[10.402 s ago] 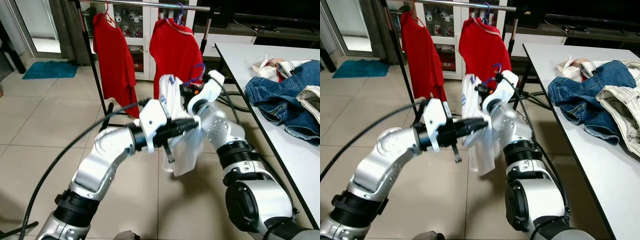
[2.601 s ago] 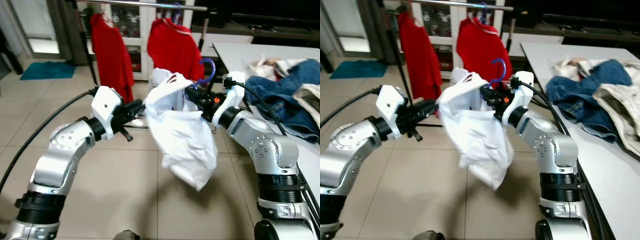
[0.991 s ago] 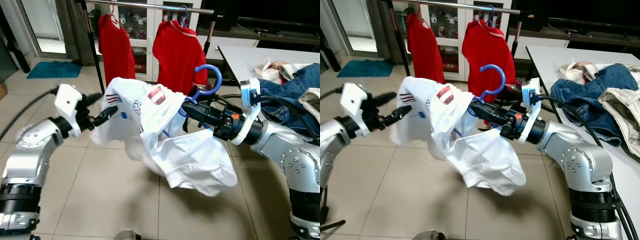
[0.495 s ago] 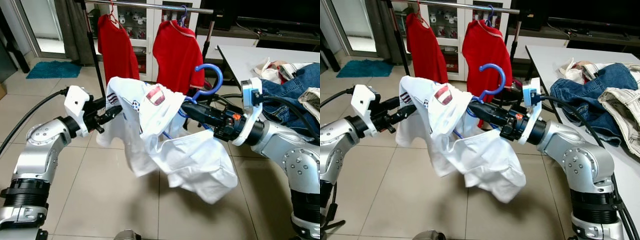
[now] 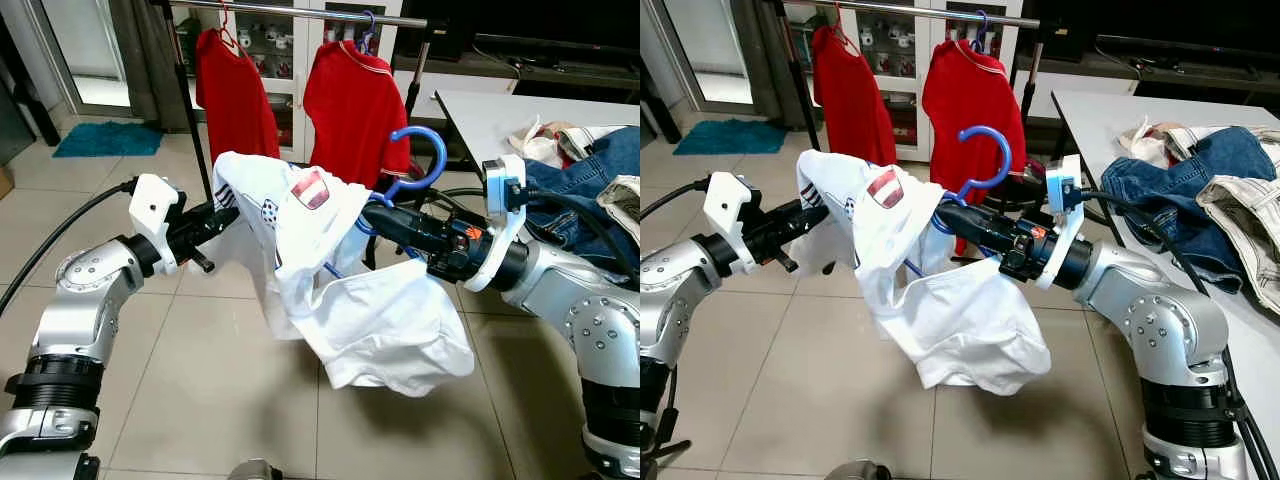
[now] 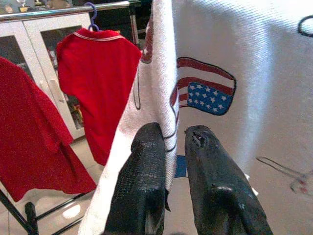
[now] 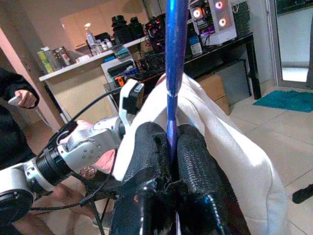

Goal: Hang hanger

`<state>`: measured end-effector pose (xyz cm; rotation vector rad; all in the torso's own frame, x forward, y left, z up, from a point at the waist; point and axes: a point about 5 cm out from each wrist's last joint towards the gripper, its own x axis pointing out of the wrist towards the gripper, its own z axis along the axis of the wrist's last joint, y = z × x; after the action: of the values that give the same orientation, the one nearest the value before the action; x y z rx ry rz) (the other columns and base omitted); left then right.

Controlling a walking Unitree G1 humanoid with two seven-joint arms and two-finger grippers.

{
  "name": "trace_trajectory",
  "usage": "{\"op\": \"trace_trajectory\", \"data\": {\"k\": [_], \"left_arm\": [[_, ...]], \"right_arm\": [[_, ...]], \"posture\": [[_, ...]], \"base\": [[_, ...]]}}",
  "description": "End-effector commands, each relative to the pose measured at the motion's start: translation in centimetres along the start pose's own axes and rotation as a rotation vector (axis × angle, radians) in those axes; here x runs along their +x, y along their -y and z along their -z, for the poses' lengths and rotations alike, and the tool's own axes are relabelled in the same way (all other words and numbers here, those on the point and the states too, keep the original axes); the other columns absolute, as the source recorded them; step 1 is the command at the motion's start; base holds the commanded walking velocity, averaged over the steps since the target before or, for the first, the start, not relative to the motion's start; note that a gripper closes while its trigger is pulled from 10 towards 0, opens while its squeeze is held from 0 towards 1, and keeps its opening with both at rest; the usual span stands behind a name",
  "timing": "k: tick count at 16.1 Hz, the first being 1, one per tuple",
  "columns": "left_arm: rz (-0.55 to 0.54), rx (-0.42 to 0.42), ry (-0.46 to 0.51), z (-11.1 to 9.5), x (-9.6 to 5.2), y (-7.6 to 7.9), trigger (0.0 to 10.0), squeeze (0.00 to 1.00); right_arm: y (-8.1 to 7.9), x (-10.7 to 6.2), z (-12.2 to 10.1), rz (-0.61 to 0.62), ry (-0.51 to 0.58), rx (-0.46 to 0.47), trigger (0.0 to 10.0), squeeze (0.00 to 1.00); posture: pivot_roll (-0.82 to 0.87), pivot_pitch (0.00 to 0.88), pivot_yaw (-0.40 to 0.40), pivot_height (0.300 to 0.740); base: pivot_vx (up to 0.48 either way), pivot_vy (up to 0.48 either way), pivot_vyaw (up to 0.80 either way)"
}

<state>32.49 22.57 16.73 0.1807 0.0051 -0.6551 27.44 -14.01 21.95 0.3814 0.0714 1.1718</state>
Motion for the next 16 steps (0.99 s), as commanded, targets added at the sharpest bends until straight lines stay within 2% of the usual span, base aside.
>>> {"op": "trace_trajectory", "data": {"k": [1, 3, 5, 9, 12, 16], "left_arm": [[-0.021, 0.014, 0.047, -0.9, 0.2, -0.3, 0.0, 0.0], [-0.058, -0.002, 0.092, -1.4, 0.0, -0.6, 0.0, 0.0], [-0.158, -0.038, 0.16, -1.6, -1.1, -1.2, 0.0, 0.0], [-0.361, -0.067, 0.194, -0.2, -3.4, -1.7, 0.0, 0.0], [-0.424, -0.073, 0.189, 0.6, -4.4, -1.5, 0.0, 0.0], [-0.457, -0.085, 0.104, 3.2, -5.4, -0.3, 0.0, 0.0]], "right_arm": [[-0.4, -0.3, -0.7, -0.004, 0.019, -0.029, 10.0, 0.0], [-0.2, -0.2, -0.5, 0.026, 0.009, -0.03, 10.0, 0.0], [1.3, -0.4, -0.6, 0.161, 0.036, -0.027, 10.0, 0.0], [3.5, -0.7, -1.9, 0.338, 0.138, -0.024, 10.0, 0.0], [4.3, -0.8, -2.4, 0.41, 0.193, -0.007, 10.0, 0.0], [5.5, -1.1, -3.8, 0.502, 0.305, 0.03, 10.0, 0.0]], "posture": [[0.07, 0.0, -0.009, 0.74], [0.07, 0.0, -0.007, 0.74], [0.07, 0.0, -0.006, 0.74], [0.07, 0.0, -0.016, 0.74], [0.08, 0.0, -0.021, 0.74], [0.08, 0.0, -0.026, 0.74]], "base": [[0.0, 0.0, 0.0], [0.0, 0.0, 0.0], [0.0, 0.0, 0.0], [0.0, 0.0, 0.0], [0.0, 0.0, 0.0], [0.0, 0.0, 0.0]]}}
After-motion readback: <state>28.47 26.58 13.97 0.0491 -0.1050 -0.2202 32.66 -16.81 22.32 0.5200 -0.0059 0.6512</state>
